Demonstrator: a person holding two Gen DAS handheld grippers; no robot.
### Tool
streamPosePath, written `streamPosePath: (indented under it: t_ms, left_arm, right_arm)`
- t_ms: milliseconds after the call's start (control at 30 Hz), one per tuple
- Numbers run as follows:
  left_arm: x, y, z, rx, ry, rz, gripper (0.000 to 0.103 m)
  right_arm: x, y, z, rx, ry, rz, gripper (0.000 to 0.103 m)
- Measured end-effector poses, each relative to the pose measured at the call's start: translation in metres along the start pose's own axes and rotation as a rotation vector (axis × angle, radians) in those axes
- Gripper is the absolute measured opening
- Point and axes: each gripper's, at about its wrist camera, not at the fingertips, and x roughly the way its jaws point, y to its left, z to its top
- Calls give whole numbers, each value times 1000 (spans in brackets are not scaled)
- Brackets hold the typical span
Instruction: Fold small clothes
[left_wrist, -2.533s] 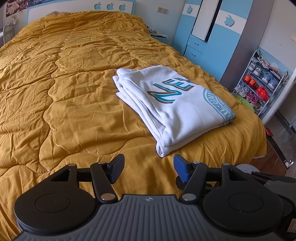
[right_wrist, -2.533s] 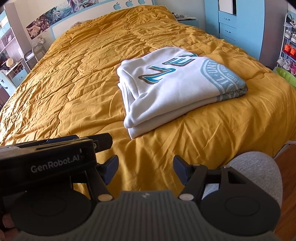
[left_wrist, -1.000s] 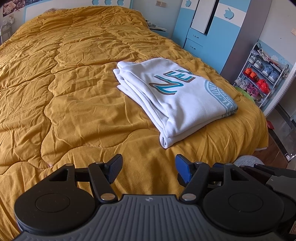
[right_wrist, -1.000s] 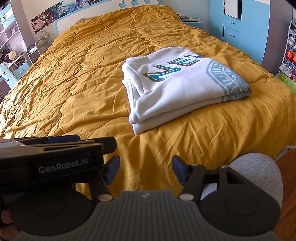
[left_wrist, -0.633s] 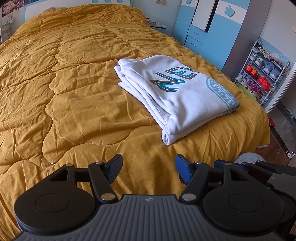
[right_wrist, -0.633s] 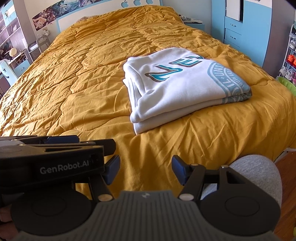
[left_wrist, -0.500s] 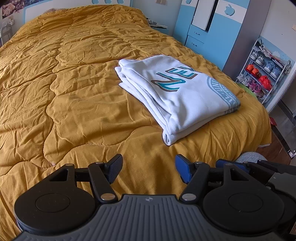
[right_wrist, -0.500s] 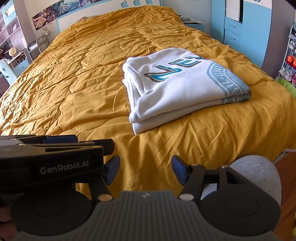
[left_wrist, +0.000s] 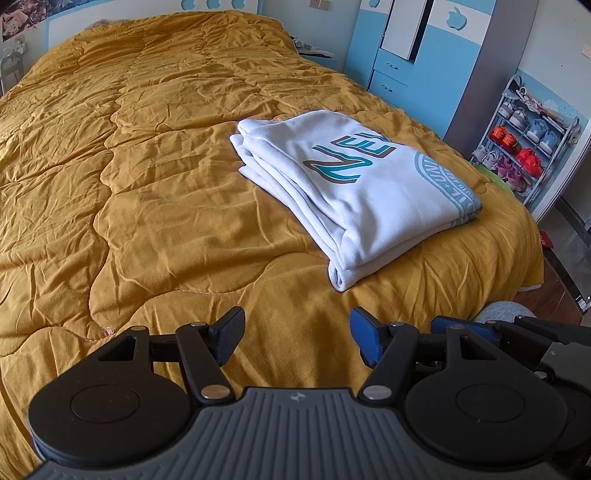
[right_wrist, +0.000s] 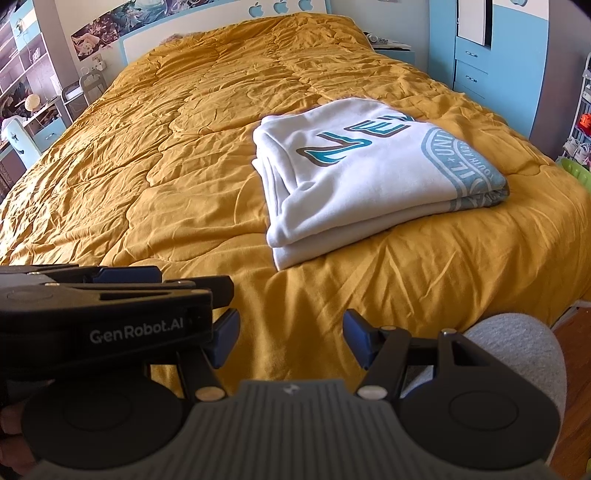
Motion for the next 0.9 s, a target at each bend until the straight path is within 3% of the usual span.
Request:
streamPosePath:
  t_ms: [900]
  left_arm:
    - [1,3,-3,25,-3,0,76]
  right_arm:
    - [7,3,-2,-14,17,9,58]
